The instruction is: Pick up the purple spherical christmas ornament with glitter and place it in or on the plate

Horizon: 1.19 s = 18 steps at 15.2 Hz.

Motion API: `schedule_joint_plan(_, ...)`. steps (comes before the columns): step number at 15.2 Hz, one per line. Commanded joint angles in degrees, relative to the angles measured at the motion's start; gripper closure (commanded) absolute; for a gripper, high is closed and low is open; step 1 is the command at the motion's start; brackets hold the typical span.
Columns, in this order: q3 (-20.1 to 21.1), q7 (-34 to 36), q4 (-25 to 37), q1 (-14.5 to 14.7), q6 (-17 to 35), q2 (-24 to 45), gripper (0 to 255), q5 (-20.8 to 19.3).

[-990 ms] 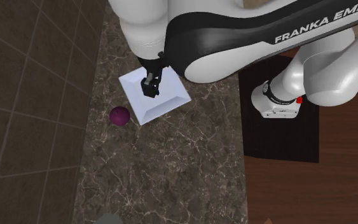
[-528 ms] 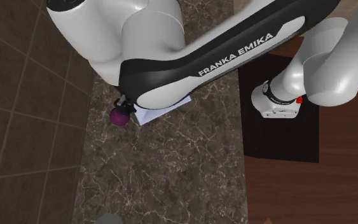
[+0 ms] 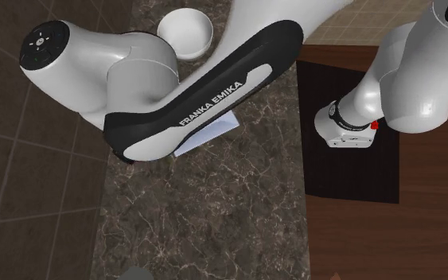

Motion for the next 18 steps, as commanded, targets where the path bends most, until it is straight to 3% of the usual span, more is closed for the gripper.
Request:
schedule_joint_plan(1,-0.09,0.45,0.36,0.31,1.24,1.61,0,-0.32)
schedule_joint_plan(7,-0.28,0.83,-1.21,0.75,4.85,3.7,0,-0.92)
schedule_joint_plan(14,-0.28,0.84,-1.18,0.75,4.84,3.71,0,-0.92)
schedule_joint_plan(15,-0.28,0.84,-1.18,0.75,4.84,3.71,255,-0.92)
schedule_joint_plan(18,-0.29,0.81,-1.2,0.73,4.85,3.72,255,-0.92)
